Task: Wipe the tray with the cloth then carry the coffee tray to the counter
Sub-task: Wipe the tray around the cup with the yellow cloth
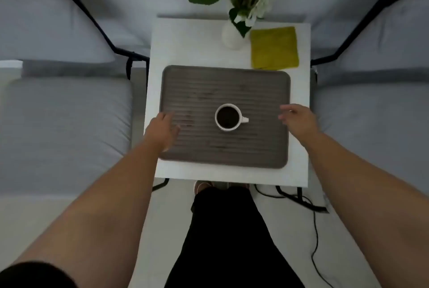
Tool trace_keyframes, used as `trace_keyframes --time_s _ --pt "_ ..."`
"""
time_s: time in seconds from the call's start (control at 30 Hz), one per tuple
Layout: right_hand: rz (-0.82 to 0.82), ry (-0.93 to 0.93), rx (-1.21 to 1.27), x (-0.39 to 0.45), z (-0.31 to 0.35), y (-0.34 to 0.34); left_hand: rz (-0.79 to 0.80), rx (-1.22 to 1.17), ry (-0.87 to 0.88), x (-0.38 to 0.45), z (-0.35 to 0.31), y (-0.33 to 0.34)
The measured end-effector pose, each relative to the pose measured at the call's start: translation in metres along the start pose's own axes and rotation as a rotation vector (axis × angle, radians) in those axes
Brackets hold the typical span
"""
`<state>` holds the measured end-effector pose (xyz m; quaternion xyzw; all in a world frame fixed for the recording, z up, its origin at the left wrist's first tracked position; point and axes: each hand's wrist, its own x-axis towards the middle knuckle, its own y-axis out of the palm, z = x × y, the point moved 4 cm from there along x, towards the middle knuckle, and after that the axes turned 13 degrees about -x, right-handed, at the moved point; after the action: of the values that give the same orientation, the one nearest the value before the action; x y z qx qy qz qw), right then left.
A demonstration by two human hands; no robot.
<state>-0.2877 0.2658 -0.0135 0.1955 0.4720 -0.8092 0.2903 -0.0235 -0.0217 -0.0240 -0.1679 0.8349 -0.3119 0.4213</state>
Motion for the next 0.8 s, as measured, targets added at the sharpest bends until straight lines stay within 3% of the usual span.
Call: trace_keyframes --time_s 0.17,0.4,0.67,0.8 --pt "-0.088 0.059 0.243 0.049 0.008 -0.012 -0.115 -0.061 0.017 0.017 0.029 0.012" --pt "-0.238 0.088 0.165 0.118 0.015 -0.016 -0.407 -0.329 0.1 0.032 0.041 0.02" --pt "-0.317 0.179 0.12 0.158 0.008 -0.001 -0.52 -0.478 0.013 0.039 0.049 0.019" --pt "-0.25 0.194 0.017 0.172 0.024 -0.001 -0.549 -0.478 -0.042 0.042 0.051 0.024"
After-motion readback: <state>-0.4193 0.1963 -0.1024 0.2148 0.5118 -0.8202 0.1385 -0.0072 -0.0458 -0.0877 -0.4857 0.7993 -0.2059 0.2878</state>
